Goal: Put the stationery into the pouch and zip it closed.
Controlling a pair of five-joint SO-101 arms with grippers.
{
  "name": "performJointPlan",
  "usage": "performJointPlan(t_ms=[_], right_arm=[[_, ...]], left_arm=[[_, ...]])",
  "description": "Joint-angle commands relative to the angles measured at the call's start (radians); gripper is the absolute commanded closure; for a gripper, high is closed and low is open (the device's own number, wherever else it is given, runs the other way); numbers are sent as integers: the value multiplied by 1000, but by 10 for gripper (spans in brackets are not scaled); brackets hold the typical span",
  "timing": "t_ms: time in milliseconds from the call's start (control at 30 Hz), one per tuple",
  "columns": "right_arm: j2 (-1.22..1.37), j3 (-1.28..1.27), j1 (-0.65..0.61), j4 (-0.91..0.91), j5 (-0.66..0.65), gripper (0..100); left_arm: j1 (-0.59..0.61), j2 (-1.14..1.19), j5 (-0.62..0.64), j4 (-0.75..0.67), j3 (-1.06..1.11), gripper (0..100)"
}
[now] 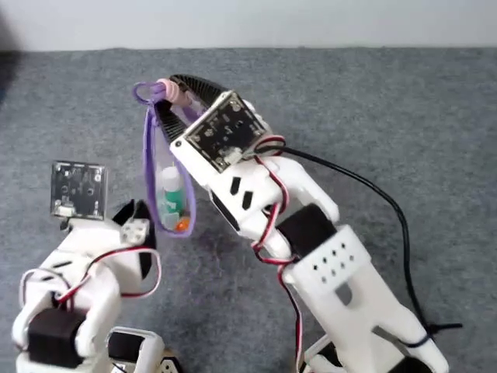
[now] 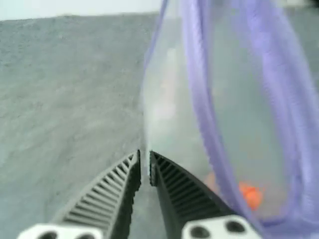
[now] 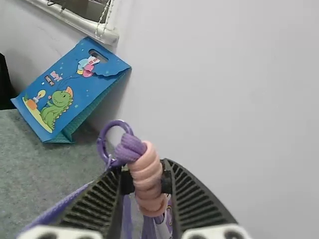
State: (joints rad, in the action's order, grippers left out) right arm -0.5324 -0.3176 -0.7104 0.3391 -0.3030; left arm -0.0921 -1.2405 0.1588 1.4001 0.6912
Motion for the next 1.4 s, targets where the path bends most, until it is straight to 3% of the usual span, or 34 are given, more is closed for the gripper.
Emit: performJointPlan(t_ms=[0, 267, 400, 767, 1067, 1367], right_arm=[[25, 66, 13, -85, -17, 991], [73, 74, 8, -102, -17, 991], [73, 155, 5, 18, -6, 991], [68, 453, -88, 556, 282, 991], [13, 466, -119, 878, 463, 991], [-15, 198, -96, 905, 476, 991]], left_arm=[[-71, 8, 46, -193, 61, 967], [-167, 9, 48, -384, 211, 967], [-164, 9, 49, -414, 245, 967], [-164, 9, 51, -413, 265, 967], [-164, 9, 52, -399, 280, 967], [-164, -3, 46, -235, 298, 967]])
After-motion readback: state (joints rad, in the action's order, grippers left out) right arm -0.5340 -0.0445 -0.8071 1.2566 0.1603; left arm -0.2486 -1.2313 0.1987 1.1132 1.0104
